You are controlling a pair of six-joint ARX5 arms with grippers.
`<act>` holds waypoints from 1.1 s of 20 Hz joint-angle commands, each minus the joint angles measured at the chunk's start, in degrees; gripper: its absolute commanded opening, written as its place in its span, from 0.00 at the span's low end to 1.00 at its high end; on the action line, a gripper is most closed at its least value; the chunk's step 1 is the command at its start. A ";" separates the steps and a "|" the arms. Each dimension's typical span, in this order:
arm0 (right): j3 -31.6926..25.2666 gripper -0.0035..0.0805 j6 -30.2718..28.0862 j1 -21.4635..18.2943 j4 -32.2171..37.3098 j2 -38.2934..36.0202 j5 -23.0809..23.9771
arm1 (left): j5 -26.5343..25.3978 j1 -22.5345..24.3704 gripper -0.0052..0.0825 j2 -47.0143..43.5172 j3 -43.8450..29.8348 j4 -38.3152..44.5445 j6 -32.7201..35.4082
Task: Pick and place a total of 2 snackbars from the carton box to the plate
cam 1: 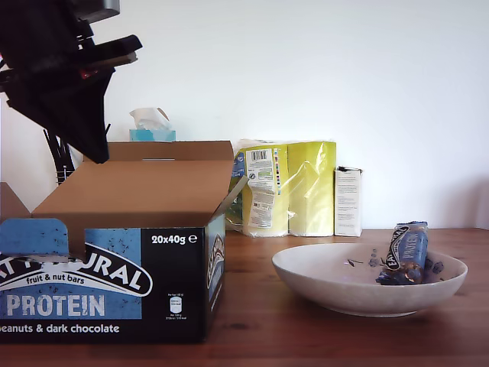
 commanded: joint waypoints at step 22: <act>-1.03 0.03 -1.36 0.22 2.34 0.22 -1.90 | -2.23 5.77 0.57 16.70 0.90 -4.66 -5.92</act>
